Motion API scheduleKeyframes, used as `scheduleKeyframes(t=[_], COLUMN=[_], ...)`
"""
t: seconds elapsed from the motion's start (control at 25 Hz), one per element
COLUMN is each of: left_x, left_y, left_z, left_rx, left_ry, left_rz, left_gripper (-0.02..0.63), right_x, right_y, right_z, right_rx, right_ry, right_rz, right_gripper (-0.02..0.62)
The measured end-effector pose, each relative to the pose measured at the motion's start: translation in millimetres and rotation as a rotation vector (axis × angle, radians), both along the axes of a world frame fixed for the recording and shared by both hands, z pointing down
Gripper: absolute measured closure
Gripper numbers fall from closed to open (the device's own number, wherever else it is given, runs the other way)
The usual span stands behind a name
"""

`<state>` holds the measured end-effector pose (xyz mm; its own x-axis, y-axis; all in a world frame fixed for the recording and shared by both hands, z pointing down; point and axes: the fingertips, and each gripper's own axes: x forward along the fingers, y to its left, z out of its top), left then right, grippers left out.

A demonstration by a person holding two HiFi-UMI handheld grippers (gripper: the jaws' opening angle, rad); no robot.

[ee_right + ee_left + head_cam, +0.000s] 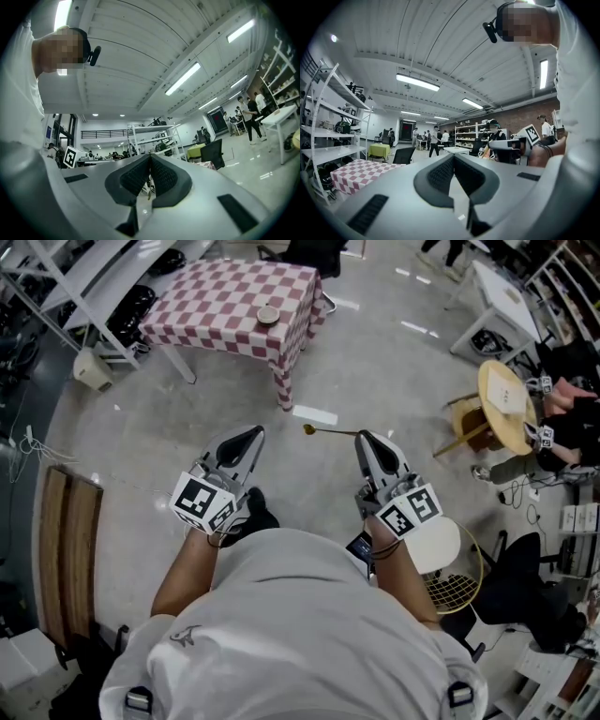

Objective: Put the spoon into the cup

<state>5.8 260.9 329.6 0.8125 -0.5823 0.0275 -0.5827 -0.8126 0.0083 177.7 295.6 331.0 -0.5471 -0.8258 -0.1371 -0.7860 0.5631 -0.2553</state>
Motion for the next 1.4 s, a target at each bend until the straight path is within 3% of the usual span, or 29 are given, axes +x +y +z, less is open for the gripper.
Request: scheduleKeyframes(t=[0.48,0.92,1.4], left_x=[-61.9,-129.8,-130.8], left_y=[-101.4,-189.5,-239.1], left_z=[2.8,-17.6,-10.3], left_rx=[-0.002,0.017,-0.005], left_ry=[0.023,-0.003,-0.005], left_rz=[0.004,0.054,0.059], left_gripper=[0.592,0.592,0.592], right_x=[-58.8,-113.7,-118.1], right_y=[-99.4,-180.1,-242.8], right_z=[-1.5,-13.5,-14.6], right_rx=[-0.006,0.001,0.002], right_ry=[0.027,0.027,0.023], right_rz=[0.010,0.074,0.069], right_gripper=[0.563,0.563,0.563])
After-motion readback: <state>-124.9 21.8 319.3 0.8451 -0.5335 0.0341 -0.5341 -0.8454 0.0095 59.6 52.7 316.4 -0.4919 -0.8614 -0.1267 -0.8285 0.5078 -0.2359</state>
